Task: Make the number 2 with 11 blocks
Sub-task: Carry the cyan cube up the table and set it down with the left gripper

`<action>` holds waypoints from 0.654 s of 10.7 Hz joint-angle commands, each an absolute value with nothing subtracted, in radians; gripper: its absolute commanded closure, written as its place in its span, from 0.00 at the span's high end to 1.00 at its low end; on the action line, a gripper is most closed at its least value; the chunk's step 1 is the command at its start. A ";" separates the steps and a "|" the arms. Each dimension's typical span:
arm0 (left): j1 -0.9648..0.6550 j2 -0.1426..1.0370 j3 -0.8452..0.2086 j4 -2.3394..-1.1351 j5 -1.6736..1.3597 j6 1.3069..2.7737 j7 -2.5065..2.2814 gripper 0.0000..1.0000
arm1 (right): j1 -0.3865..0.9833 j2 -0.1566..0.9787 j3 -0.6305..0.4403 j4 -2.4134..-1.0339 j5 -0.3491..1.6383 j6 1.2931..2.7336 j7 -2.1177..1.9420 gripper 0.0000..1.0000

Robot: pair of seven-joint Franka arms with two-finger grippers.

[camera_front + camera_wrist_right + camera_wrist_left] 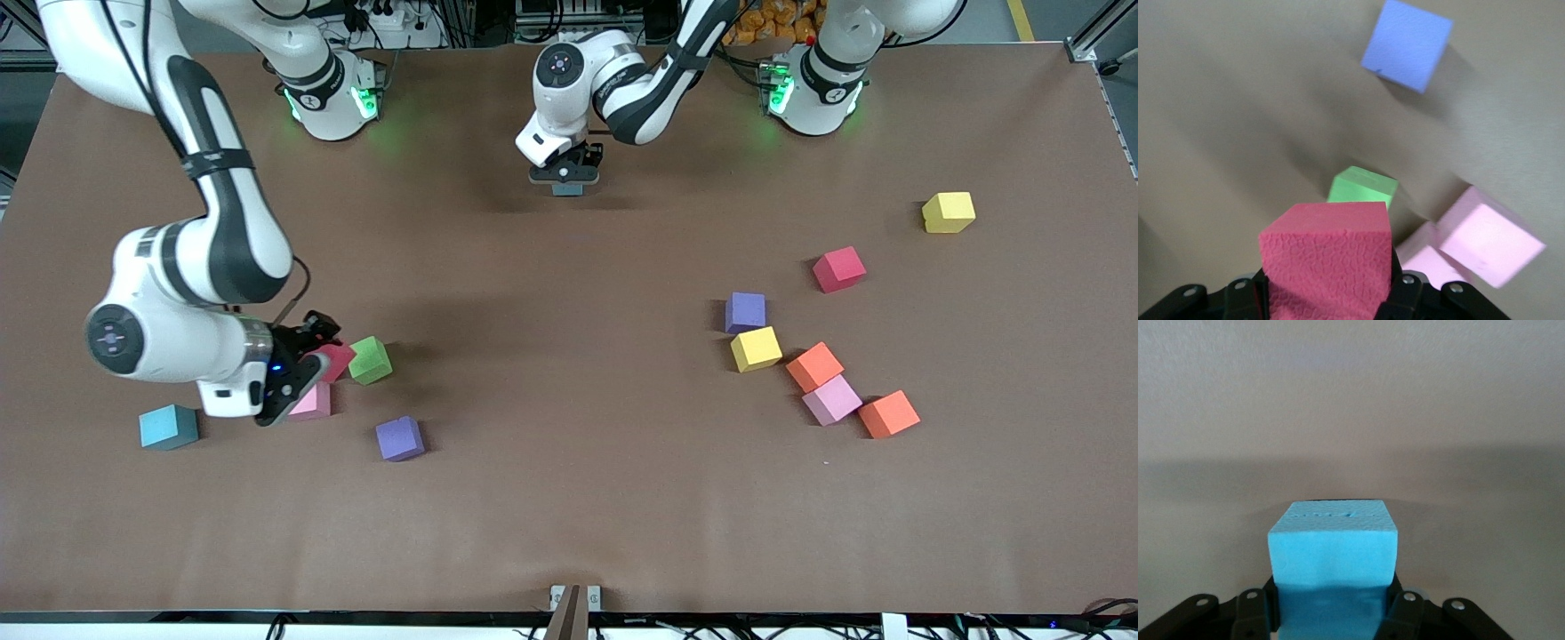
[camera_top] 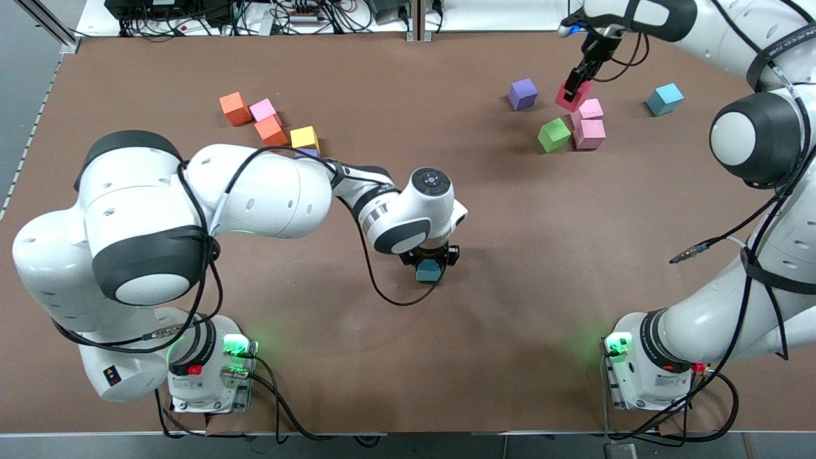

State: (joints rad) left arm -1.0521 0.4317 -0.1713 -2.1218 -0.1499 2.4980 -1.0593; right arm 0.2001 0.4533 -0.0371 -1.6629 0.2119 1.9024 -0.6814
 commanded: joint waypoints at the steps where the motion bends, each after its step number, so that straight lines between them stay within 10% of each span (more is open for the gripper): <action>1: -1.049 0.411 -0.183 -2.168 -0.163 2.540 -1.081 0.22 | 0.265 0.345 -0.041 -1.825 0.213 1.977 -0.553 0.19; 3: -1.048 0.428 -0.187 -2.163 -0.164 2.556 -1.081 0.42 | 0.317 0.298 -0.041 -1.893 0.213 2.012 -0.390 0.19; 5: -1.046 0.428 -0.187 -2.158 -0.163 2.556 -1.080 1.00 | 0.368 0.273 -0.041 -1.922 0.213 2.023 -0.257 0.18; 7: -1.042 0.399 -0.186 -2.160 -0.161 2.556 -1.081 1.00 | 0.420 0.249 -0.043 -1.974 0.213 2.083 -0.168 0.19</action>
State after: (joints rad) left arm -1.0495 0.4312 -0.1776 -2.1447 -0.1499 2.5415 -1.0651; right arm 0.3825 0.3048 -0.0358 -1.8926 0.2117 2.0319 -0.2389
